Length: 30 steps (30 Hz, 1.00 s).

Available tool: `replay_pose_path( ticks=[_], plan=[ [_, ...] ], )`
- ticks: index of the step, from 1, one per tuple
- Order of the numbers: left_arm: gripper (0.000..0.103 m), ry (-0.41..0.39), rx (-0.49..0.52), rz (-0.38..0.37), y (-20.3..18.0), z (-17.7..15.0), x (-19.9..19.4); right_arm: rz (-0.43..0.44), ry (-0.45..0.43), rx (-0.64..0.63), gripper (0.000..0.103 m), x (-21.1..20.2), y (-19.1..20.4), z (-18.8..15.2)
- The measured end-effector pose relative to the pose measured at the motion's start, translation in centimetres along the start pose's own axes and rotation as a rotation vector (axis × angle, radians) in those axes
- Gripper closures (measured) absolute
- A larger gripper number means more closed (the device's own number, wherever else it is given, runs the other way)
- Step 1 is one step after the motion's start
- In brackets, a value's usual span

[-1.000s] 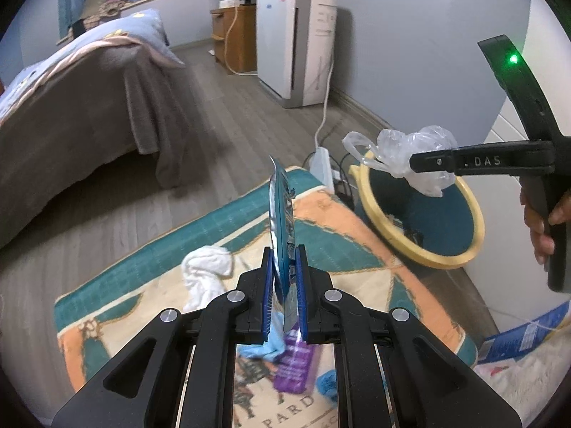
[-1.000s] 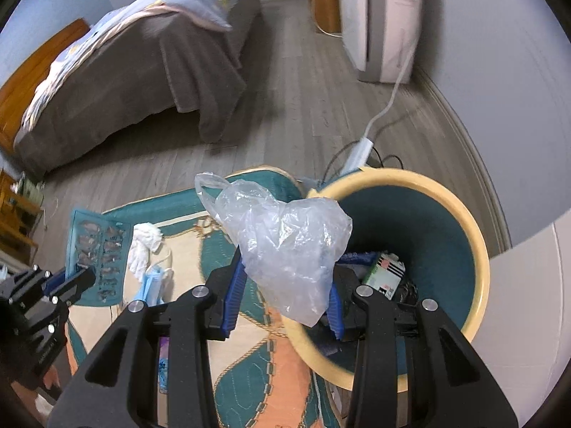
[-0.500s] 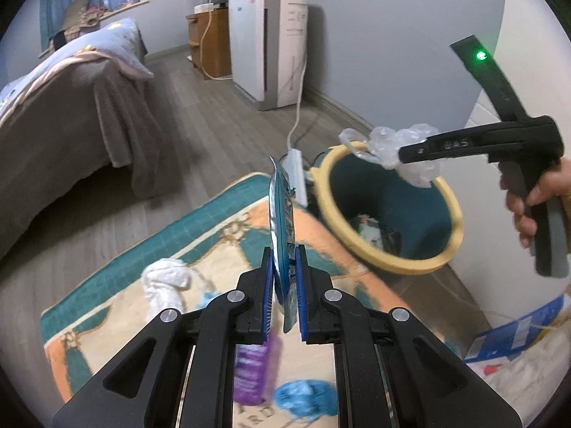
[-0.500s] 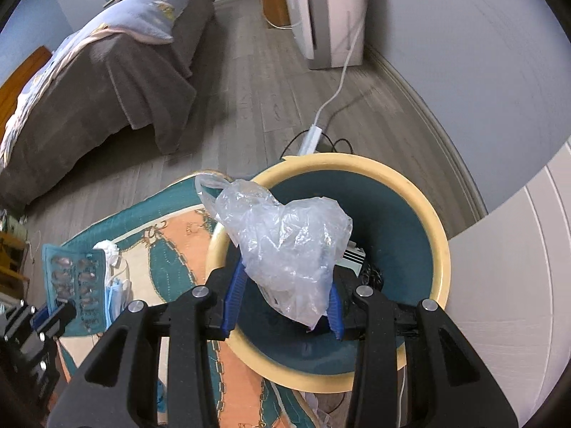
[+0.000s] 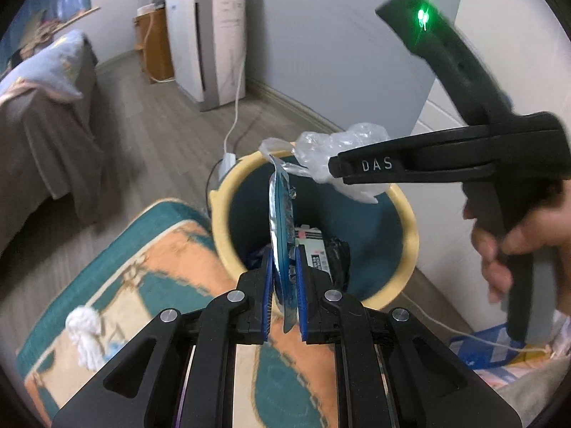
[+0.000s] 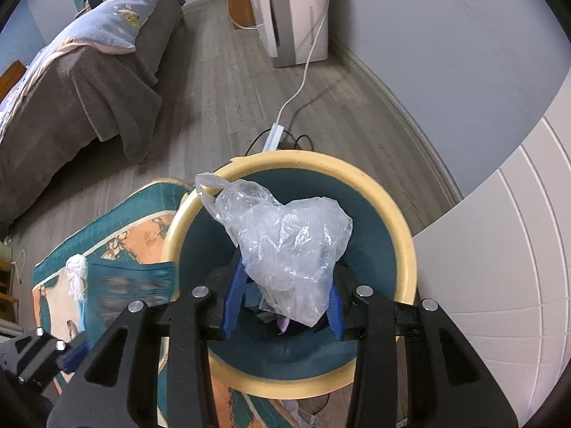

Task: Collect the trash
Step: 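Carry the blister tray and plastic bag into the bin and open both grippers, then move both tools back over the mat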

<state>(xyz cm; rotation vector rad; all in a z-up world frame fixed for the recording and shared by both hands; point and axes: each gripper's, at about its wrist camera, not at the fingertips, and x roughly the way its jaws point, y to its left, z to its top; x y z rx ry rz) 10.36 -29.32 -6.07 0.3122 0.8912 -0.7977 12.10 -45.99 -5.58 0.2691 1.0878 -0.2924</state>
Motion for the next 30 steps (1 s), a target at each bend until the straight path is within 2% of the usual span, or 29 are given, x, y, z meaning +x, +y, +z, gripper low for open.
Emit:
replay_pose_path(
  ticks=[7, 9, 10, 12, 13, 17, 23, 27, 30],
  plan=[
    [0.09, -0.035, 0.004, 0.003, -0.7, 2.0, 0.8, -0.007, -0.016, 0.05, 0.063, -0.2, -1.1, 0.2],
    [0.085, -0.049, 0.003, 0.005, -0.8, 2.5, 0.9, -0.002, -0.019, 0.065, 0.061, -0.3, -1.2, 0.3],
    [0.083, -0.054, -0.001, 0.004, -0.7, 2.5, 0.8, 0.0, -0.02, 0.07, 0.056, -0.3, -1.2, 0.3],
    [0.061, -0.052, -0.011, 0.012, -0.5, 2.3, 0.7, -0.006, -0.027, 0.067, 0.049, -0.3, -1.0, 0.4],
    [0.055, -0.053, -0.014, 0.019, -0.5, 2.2, 0.6, -0.009, -0.031, 0.064, 0.042, -0.4, -0.9, 0.4],
    [0.05, -0.06, -0.029, 0.026, 0.1, 1.5, 0.1, -0.007, -0.04, 0.06, 0.026, -0.5, -0.6, 0.5],
    [0.029, -0.075, -0.059, 0.071, 1.6, 0.8, -1.8, 0.005, -0.037, 0.041, 0.01, -0.5, 0.3, 0.5],
    [0.012, -0.104, -0.069, 0.119, 2.7, 0.3, -3.8, 0.003, -0.04, 0.006, 0.006, -0.8, 1.4, 0.4],
    [0.009, -0.117, -0.09, 0.159, 3.9, -0.7, -5.6, 0.006, -0.046, -0.014, 0.006, -1.0, 2.1, 0.4]
  ],
)
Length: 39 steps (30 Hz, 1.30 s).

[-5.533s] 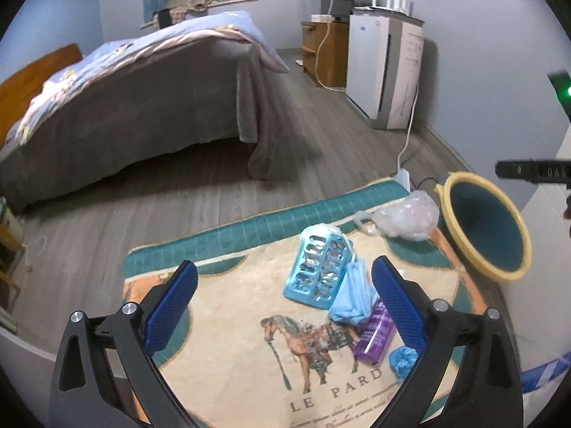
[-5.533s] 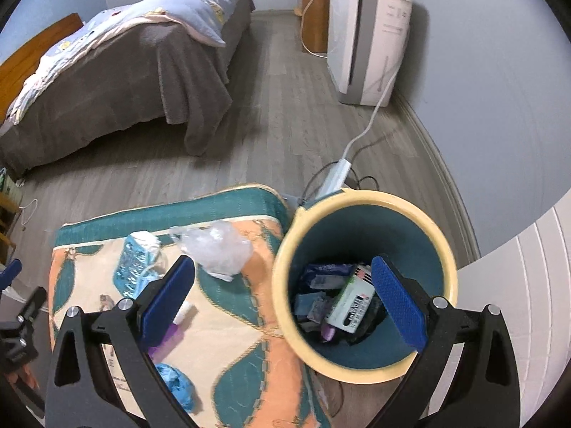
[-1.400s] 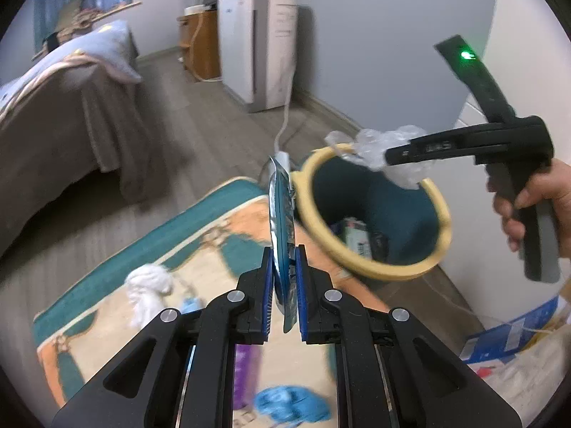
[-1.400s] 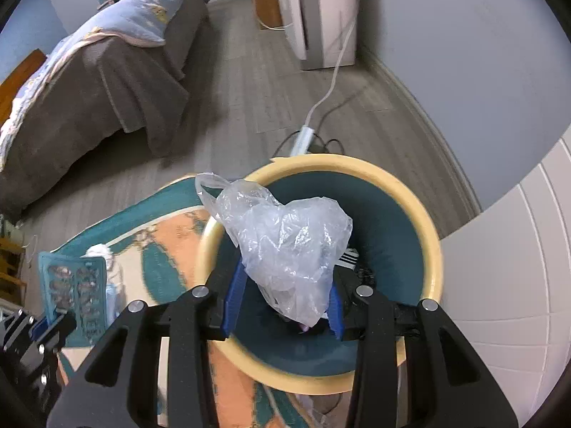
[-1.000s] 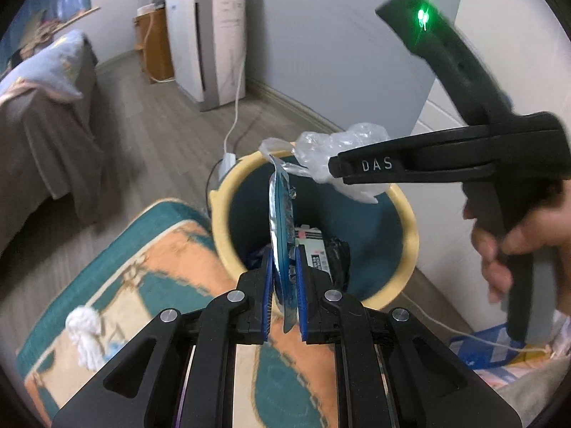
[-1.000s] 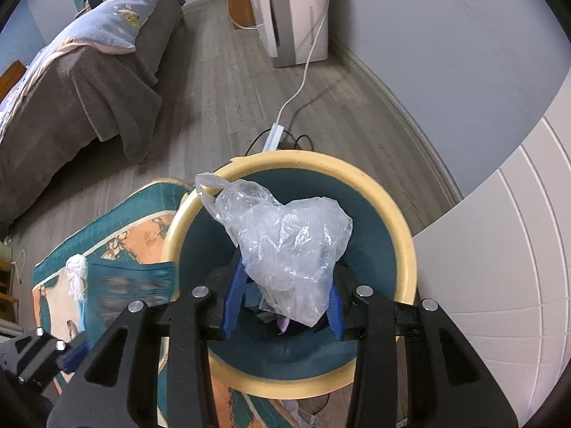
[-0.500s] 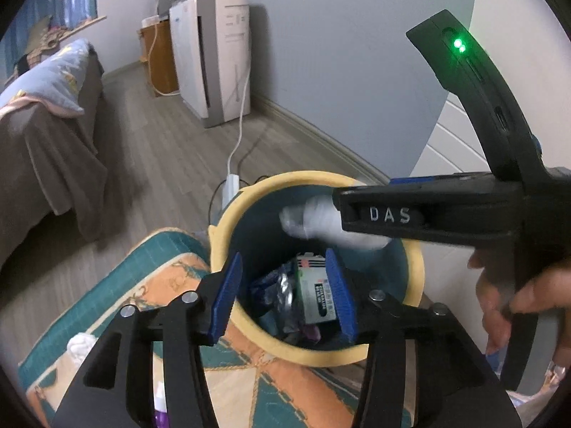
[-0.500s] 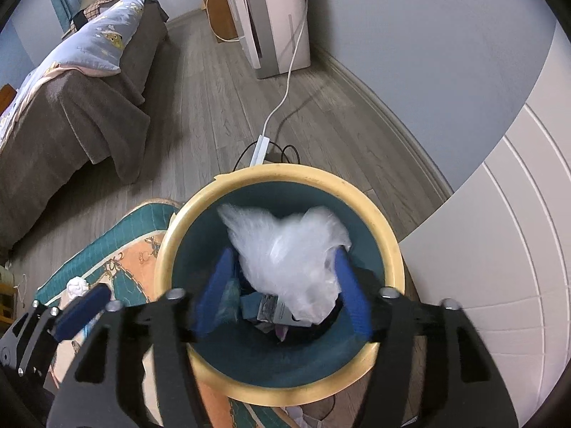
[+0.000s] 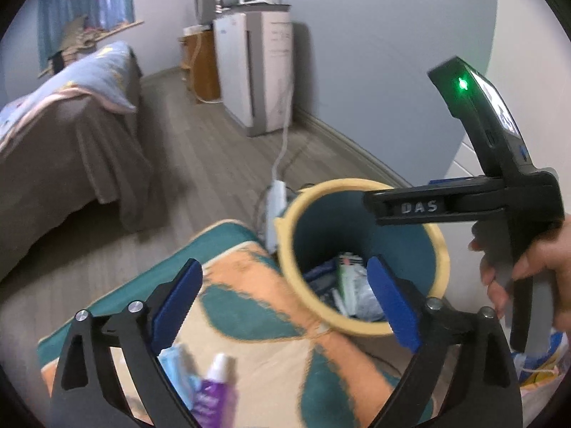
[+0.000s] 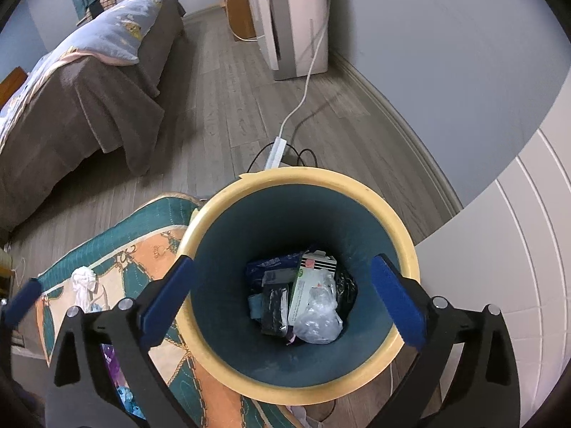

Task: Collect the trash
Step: 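Move both tools back over the mat, then grasp the crumpled blue glove with the right gripper while the left grasps the purple spray bottle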

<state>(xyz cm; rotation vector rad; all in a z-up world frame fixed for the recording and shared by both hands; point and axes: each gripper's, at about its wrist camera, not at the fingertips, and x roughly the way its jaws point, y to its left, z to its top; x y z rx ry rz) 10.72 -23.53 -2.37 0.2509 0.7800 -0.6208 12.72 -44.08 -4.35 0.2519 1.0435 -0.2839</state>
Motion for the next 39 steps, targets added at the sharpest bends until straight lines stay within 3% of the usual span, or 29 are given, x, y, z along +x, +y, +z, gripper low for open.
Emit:
replay_pose_path(
  ticks=[8, 14, 18, 25, 35, 39],
  plan=[
    [0.008, 0.036, -0.075, 0.135, 6.3, -3.7, -4.3, -0.003, -0.02, -0.043, 0.006, -0.6, 1.7, 0.2],
    [0.007, 0.067, -0.188, 0.218, 11.4, -7.2, -7.7, -0.002, -0.038, -0.096, 0.006, -1.7, 4.1, -0.2],
    [0.007, 0.073, -0.223, 0.262, 13.0, -9.0, -9.2, 0.057, -0.048, -0.111, 0.006, -3.2, 6.4, -1.0],
    [0.007, 0.057, -0.196, 0.27, 13.6, -10.9, -10.7, 0.112, -0.034, -0.167, 0.006, -5.4, 10.9, -3.9],
    [0.007, 0.04, -0.129, 0.248, 13.9, -11.2, -11.0, 0.063, -0.004, -0.179, 0.006, -4.9, 13.9, -8.9],
    [0.007, 0.048, -0.117, 0.257, 14.6, -11.2, -11.1, 0.059, 0.067, -0.159, 0.006, -3.4, 14.6, -11.6]
  ],
)
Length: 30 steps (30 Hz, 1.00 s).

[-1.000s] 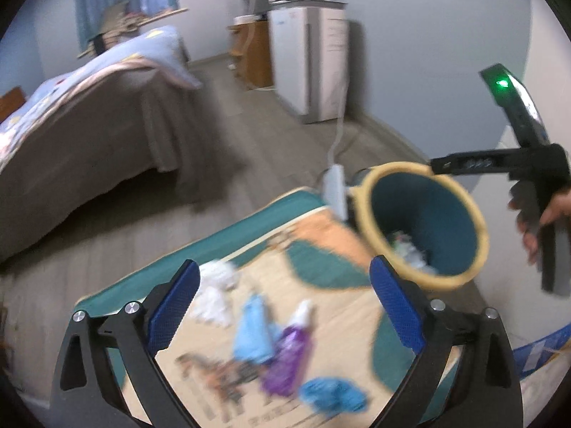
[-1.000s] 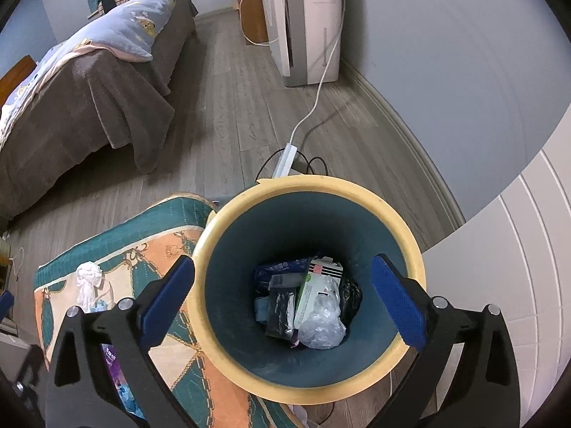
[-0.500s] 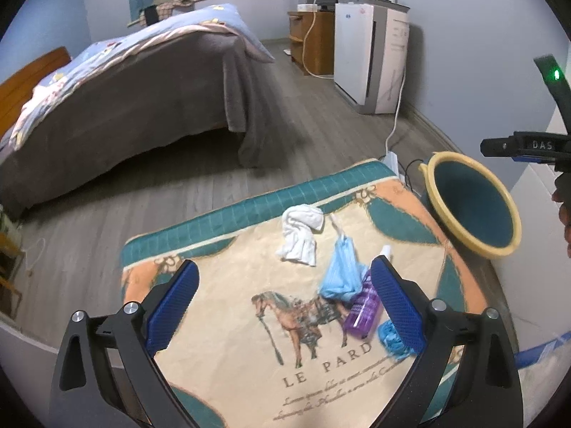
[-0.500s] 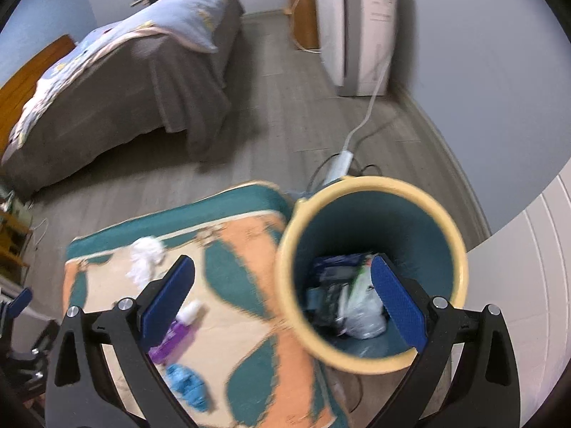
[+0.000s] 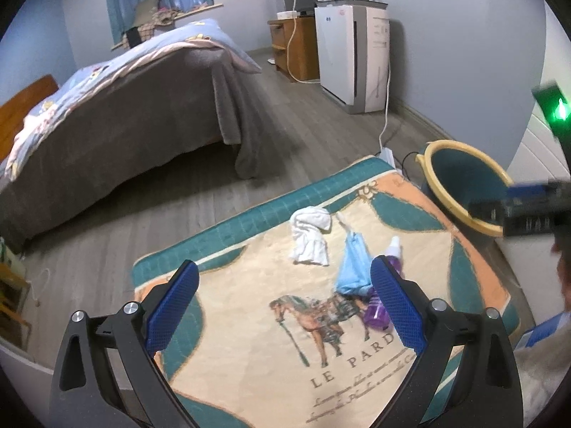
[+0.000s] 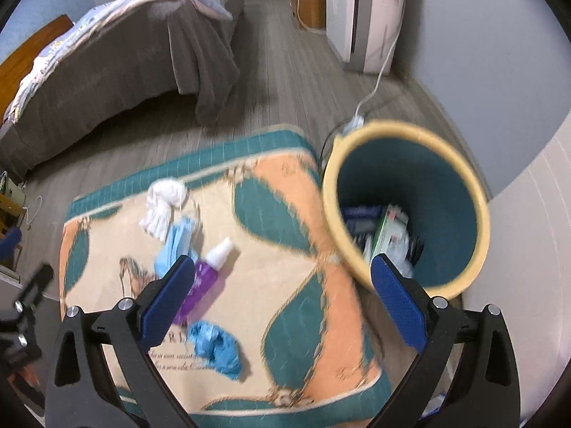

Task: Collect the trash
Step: 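Grasp the crumpled blue glove with the right gripper while the left grasps the purple spray bottle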

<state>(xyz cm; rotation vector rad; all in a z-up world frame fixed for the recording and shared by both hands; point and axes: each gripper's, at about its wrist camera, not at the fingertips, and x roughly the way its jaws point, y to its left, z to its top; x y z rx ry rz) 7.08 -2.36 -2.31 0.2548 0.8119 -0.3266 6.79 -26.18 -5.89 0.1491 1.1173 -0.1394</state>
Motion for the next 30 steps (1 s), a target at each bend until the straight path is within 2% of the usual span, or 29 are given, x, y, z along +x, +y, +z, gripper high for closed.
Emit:
replay_pose_path(
  ticks=[5, 12, 15, 16, 17, 18, 21, 26, 28, 30],
  plan=[
    [0.007, -0.006, -0.045, -0.007, 1.4, 0.4, 0.0, -0.04, 0.073, -0.066, 0.006, 2.3, 2.7, -3.5],
    [0.007, 0.003, -0.104, -0.017, 2.6, 0.5, 0.3, -0.014, 0.169, -0.174, 0.009, 5.3, 6.0, -7.1],
    [0.007, 0.013, -0.106, -0.011, 2.7, 0.5, 0.6, 0.029, 0.231, -0.202, 0.025, 6.4, 6.7, -8.0],
    [0.007, 0.016, -0.108, -0.011, 2.7, 0.4, 0.8, 0.036, 0.252, -0.207, 0.035, 6.7, 6.8, -8.2],
    [0.007, 0.018, -0.11, -0.013, 2.7, 0.4, 0.9, 0.04, 0.268, -0.209, 0.05, 7.0, 6.9, -8.3],
    [0.007, 0.023, -0.112, -0.016, 2.7, 0.4, 1.0, 0.047, 0.284, -0.212, 0.058, 7.2, 6.9, -8.4],
    [0.007, 0.035, -0.108, -0.018, 2.5, 0.2, 1.3, 0.058, 0.283, -0.216, 0.069, 6.8, 6.8, -8.0],
    [0.007, 0.067, -0.097, -0.04, 1.7, -0.4, 2.4, 0.064, 0.223, -0.261, 0.07, 4.4, 6.5, -4.9],
    [0.007, 0.079, -0.084, -0.048, 1.2, -0.5, 3.0, 0.066, 0.185, -0.268, 0.07, 3.4, 5.9, -2.6],
    [0.007, 0.09, -0.064, -0.062, 0.3, -0.9, 3.8, 0.035, 0.133, -0.293, 0.07, 2.4, 5.3, -0.6]
  ],
)
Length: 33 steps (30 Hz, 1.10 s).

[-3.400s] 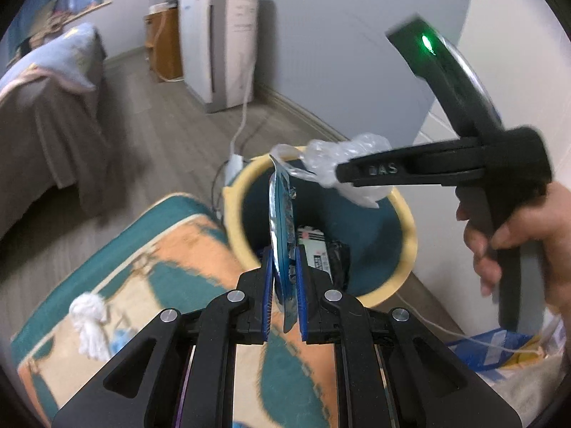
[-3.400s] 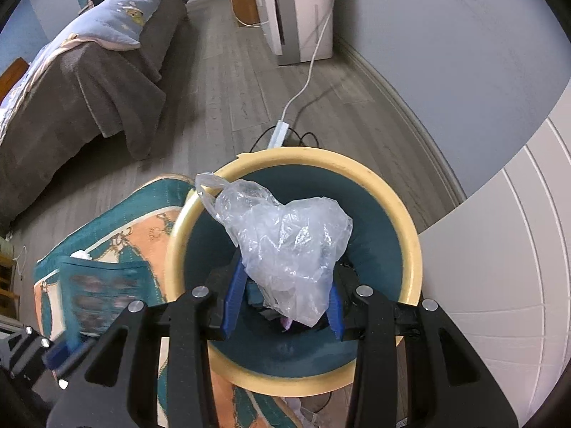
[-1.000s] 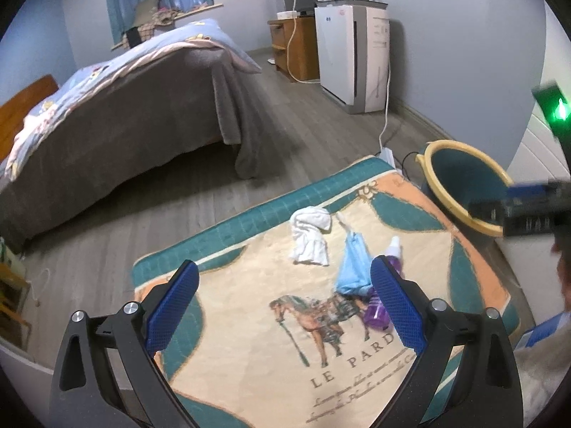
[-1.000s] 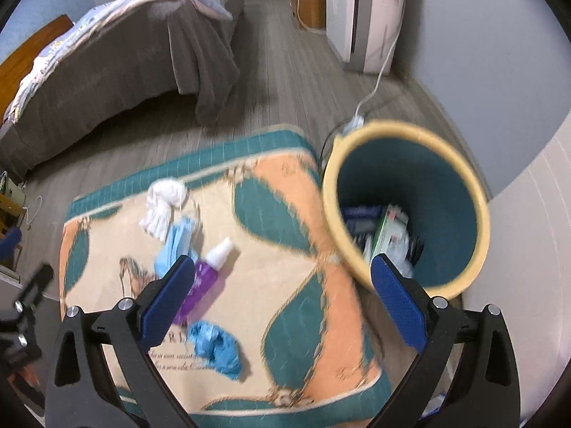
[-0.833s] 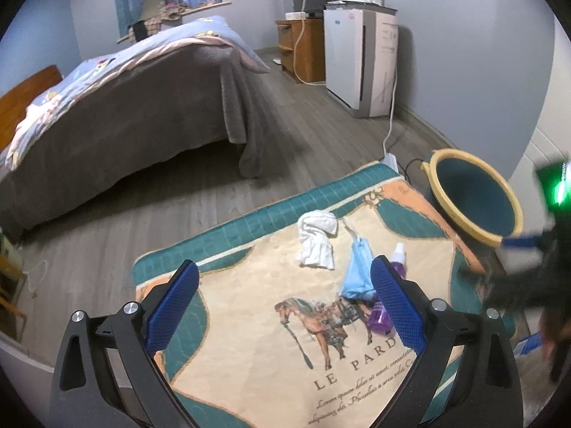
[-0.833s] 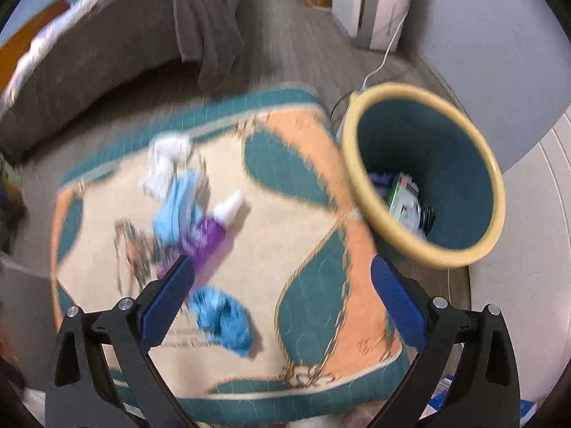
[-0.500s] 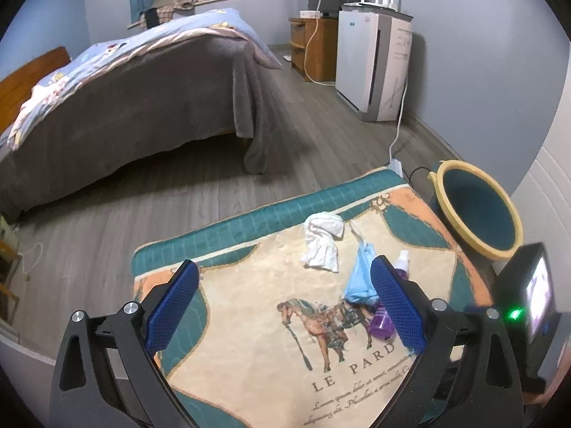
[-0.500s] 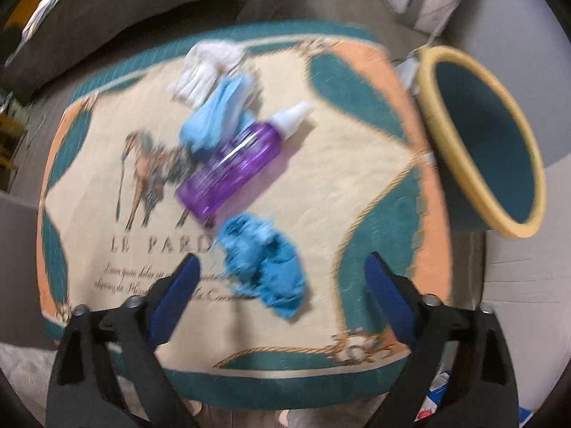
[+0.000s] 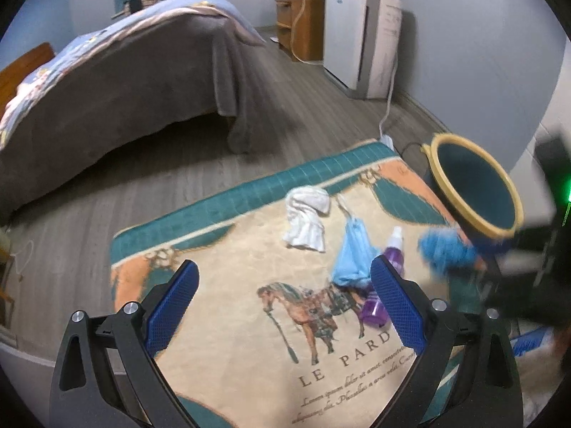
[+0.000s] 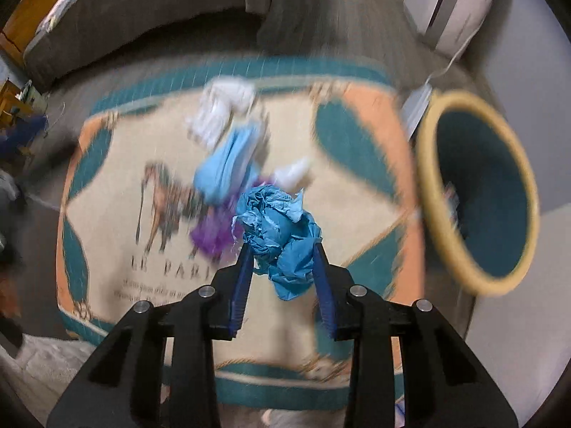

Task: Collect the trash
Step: 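Grasp the crumpled blue glove with the right gripper while the left grasps the purple spray bottle, then lift the glove and spray bottle over the bin with both grippers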

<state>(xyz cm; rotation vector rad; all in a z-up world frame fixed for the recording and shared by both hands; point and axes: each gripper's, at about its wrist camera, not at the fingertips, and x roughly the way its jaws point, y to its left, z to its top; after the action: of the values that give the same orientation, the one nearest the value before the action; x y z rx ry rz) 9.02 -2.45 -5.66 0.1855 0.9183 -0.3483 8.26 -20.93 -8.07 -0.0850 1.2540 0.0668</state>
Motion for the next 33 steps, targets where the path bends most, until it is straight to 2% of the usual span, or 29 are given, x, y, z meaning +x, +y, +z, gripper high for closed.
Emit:
replay_pose_path(
  ticks=[2, 4, 7, 9, 10, 12, 14, 18, 20, 24, 33],
  plan=[
    [0.007, 0.014, 0.001, -0.033, -0.7, -0.3, 0.9, -0.019, -0.029, 0.0, 0.07, -0.5, -1.4, 1.0],
    [0.007, 0.026, -0.012, -0.083, -1.3, -0.6, 1.9, 0.002, -0.056, 0.056, 0.07, -0.5, -3.0, 1.6],
    [0.009, 0.046, 0.014, -0.132, -3.1, -1.3, 3.6, 0.069, -0.041, 0.163, 0.07, 0.8, -4.9, 2.2],
    [0.011, 0.051, 0.054, -0.154, -4.5, -1.6, 4.5, 0.072, -0.033, 0.175, 0.07, 1.2, -5.5, 2.4],
    [0.015, 0.05, 0.067, -0.163, -5.1, -1.7, 4.8, 0.067, -0.031, 0.169, 0.07, 1.5, -5.6, 2.4],
    [0.032, 0.058, 0.095, -0.178, -6.1, -1.9, 5.5, 0.062, -0.032, 0.153, 0.07, 1.6, -5.7, 2.4],
    [0.039, 0.071, 0.104, -0.188, -6.7, -2.0, 6.1, 0.059, -0.041, 0.137, 0.07, 1.5, -5.9, 2.9],
    [0.061, 0.078, 0.115, -0.193, -7.6, -2.2, 7.3, 0.053, -0.054, 0.131, 0.07, 1.4, -6.5, 3.3],
    [0.068, 0.085, 0.127, -0.199, -8.2, -2.5, 7.6, 0.053, -0.057, 0.137, 0.07, 1.4, -6.8, 3.4],
    [0.068, 0.109, 0.158, -0.204, -9.2, -3.1, 8.5, 0.086, -0.05, 0.169, 0.07, 1.4, -7.3, 3.3],
    [0.068, 0.126, 0.217, -0.178, -10.9, -3.3, 9.5, 0.094, -0.044, 0.172, 0.07, 1.4, -7.6, 3.2]
  ],
)
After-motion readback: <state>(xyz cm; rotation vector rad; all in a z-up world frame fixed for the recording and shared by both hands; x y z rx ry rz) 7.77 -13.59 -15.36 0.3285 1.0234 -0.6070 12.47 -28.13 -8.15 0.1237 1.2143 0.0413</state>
